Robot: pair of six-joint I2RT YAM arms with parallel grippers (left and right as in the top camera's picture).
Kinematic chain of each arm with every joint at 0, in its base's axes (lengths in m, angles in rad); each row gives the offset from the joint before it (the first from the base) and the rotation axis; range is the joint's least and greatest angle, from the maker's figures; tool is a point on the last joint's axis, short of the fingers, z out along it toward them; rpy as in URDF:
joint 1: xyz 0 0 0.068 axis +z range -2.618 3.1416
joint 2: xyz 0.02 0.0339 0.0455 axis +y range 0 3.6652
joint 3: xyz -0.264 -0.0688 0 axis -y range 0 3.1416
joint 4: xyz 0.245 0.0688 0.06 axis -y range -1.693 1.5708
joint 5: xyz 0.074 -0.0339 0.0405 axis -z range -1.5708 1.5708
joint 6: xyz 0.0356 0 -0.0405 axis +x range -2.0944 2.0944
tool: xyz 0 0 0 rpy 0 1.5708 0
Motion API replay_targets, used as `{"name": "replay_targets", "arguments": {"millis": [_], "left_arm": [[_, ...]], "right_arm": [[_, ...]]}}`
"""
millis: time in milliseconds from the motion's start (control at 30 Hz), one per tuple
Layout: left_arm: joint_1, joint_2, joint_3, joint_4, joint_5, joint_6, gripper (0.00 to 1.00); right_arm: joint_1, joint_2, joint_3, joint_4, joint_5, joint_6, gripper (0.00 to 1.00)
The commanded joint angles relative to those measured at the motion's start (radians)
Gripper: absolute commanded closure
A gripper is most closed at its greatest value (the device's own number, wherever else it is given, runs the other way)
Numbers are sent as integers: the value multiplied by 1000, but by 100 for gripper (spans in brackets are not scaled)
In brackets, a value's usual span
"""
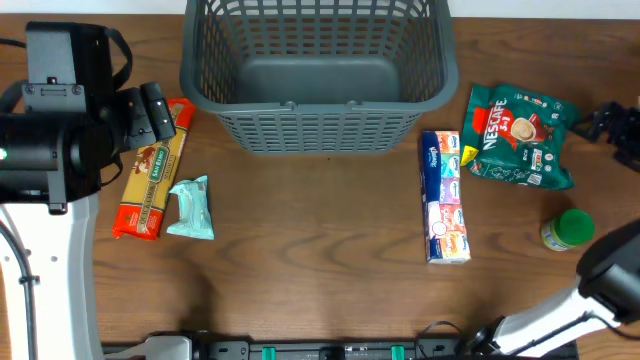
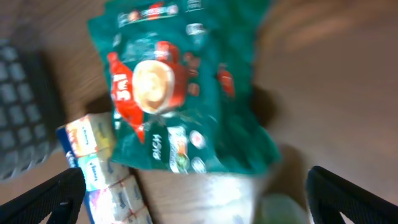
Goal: Pack container
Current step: 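Grasp the green Nescafe bag with the right gripper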
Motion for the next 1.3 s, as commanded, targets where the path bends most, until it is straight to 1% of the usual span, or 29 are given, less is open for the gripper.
{"name": "replay_targets", "arguments": {"millis": [0,267,600,633,667,800,867,900,1100,1200,1267], "left_arm": [[5,0,-10,-3,-5,-16,1],[4,0,-10,-3,3,-16,1],[4,0,-10,-3,26,-16,1],[4,0,-10,-3,26,-16,1],[4,0,-10,-3,26,-16,1],[4,0,-10,-3,26,-16,1],[4,0,-10,-3,26,-16,1],[4,0,-10,-3,26,-16,1],[4,0,-10,-3,26,-3,2],[4,0,-10,-3,26,-1,2],[4,0,-10,-3,27,-1,1]], "right_arm": [[-2,72,8,20,-181,-124,1],[5,256,8,101,-180,-124,1],[58,416,8,176,-180,-100,1],[71,426,8,175,-179,-100,4],[84,435,8,175,-172,-96,12],[142,450,8,187,-104,-50,70],[168,450,8,187,-80,-47,95],[177,450,8,185,-74,-42,99],[195,428,11,144,-63,40,99],[188,369,21,107,-11,69,99],[185,290,25,97,62,96,99]]}}
